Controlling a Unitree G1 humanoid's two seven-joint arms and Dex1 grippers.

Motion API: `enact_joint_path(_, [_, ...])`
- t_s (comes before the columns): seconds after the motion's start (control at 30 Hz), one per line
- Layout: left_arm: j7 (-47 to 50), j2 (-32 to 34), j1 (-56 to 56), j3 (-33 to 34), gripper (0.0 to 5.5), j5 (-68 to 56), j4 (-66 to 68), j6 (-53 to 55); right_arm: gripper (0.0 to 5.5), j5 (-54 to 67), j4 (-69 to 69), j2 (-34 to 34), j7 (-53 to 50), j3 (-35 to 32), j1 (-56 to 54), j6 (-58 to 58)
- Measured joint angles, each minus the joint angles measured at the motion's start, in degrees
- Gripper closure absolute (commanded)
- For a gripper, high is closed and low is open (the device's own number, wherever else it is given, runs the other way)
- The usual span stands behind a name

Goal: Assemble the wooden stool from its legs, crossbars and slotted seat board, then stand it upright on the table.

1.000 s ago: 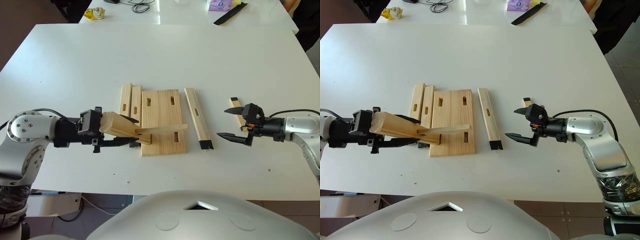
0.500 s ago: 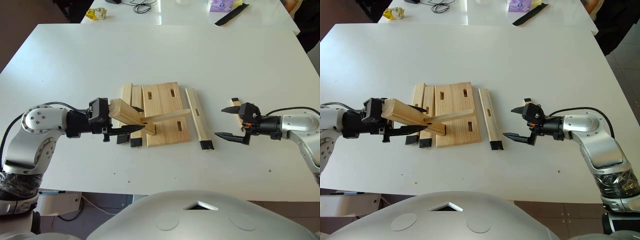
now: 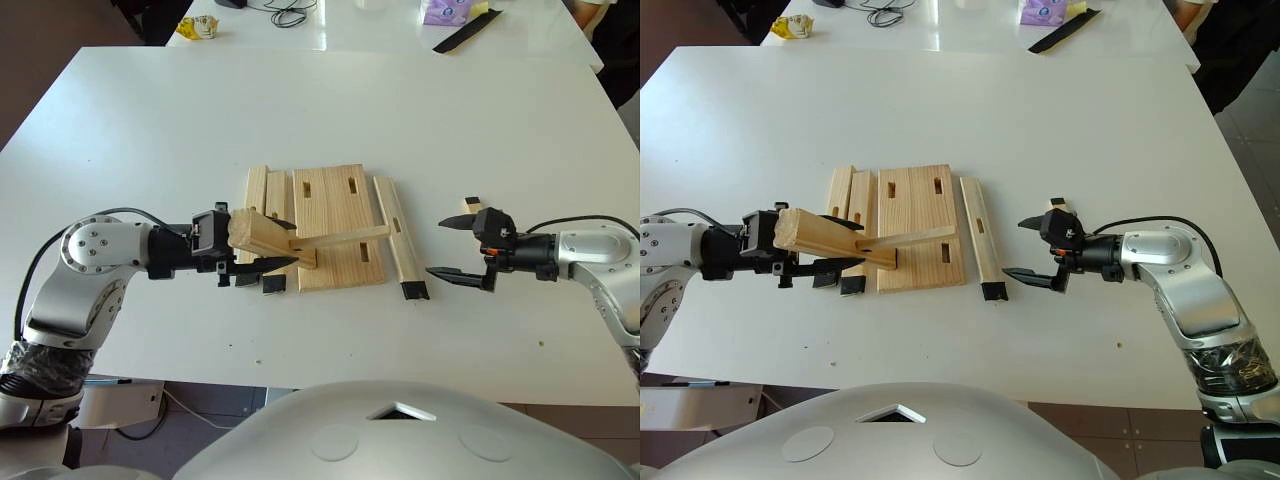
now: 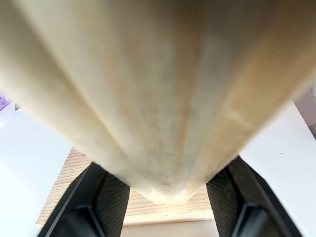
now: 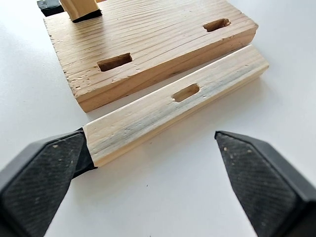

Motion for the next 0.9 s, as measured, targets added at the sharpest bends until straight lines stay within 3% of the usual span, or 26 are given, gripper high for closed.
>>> enact_joint_path(0.37, [0.9, 1.3, -1.5, -0.3, 3.43, -3.1, -0.4, 7.5, 0.64, -0.3, -0.1, 0.2, -0.6, 0.7, 0.0, 0.0])
enact_joint_path(0.73, [0.7, 0.7, -2.1, -1.4, 3.43, -2.3, 1.1, 5.6, 0.64, -0.3, -0.2, 1.3, -1.2, 1.0, 0.1, 0.0])
enact_joint_path(0.77, [0.9, 0.4, -2.3, -1.6, 3.08, -2.2, 1.3, 5.6, 0.61, -0.3, -0.2, 1.4, -1.2, 1.0, 0.1, 0.0])
enact_joint_path(0.9, [2.9, -1.5, 1.0, -8.2, 2.49, 6.8, 6.8, 8.6, 0.61, -0.6, -0.3, 1.7, -1.3, 1.3, 0.0, 0.1])
